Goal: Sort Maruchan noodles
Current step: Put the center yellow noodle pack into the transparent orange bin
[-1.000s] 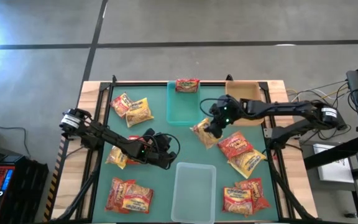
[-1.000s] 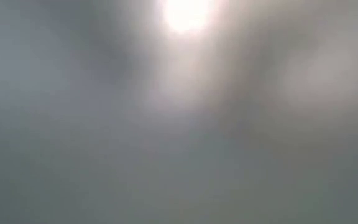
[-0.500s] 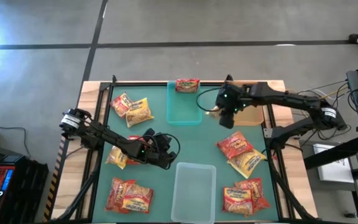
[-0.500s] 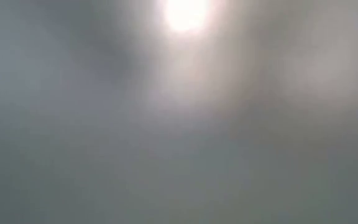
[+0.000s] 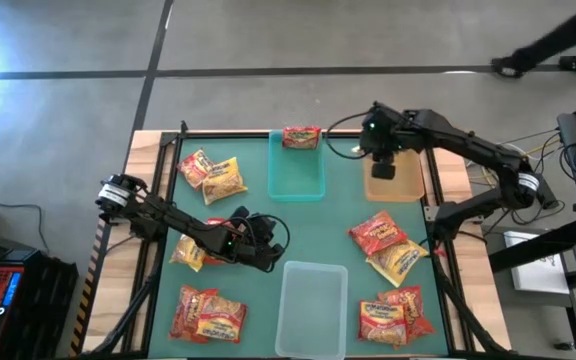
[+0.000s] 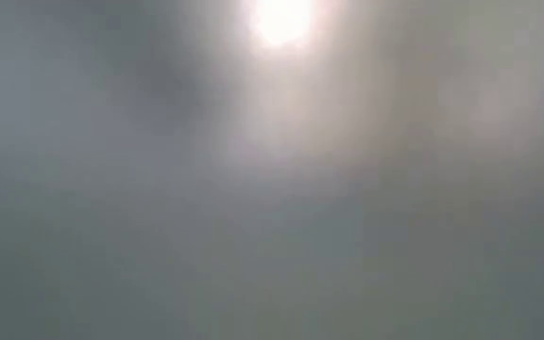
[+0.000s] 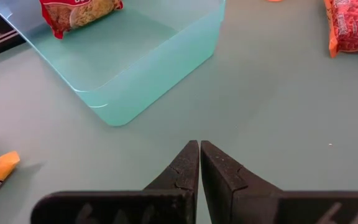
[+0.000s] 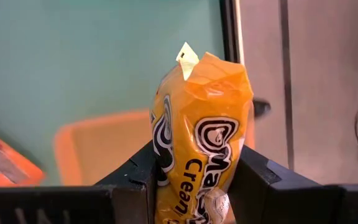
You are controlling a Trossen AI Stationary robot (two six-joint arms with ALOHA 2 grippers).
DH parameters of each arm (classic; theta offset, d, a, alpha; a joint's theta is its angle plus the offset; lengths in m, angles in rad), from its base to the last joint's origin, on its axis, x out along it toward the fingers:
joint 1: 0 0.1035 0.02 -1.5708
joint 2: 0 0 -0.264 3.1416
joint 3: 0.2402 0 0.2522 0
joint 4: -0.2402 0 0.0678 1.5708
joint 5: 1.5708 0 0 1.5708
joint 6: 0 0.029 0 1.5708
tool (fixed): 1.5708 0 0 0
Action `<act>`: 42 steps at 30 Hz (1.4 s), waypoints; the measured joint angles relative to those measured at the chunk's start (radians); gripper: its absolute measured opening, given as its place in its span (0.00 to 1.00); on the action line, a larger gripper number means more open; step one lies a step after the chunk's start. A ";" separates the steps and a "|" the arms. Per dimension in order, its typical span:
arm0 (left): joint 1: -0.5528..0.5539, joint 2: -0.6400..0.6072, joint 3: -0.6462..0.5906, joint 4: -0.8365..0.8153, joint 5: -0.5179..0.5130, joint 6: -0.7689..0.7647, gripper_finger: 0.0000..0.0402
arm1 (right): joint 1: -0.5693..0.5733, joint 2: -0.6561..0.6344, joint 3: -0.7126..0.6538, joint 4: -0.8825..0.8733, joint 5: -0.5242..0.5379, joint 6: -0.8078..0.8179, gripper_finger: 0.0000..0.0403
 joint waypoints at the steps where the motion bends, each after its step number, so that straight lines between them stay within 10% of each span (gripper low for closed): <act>1: 0.000 0.000 0.000 0.000 0.000 0.000 0.00 | -0.018 0.003 -0.008 -0.001 0.007 -0.003 0.32; 42: 0.001 0.043 0.000 -0.016 0.001 0.003 0.00 | -0.331 0.442 0.039 0.192 0.095 -0.171 0.33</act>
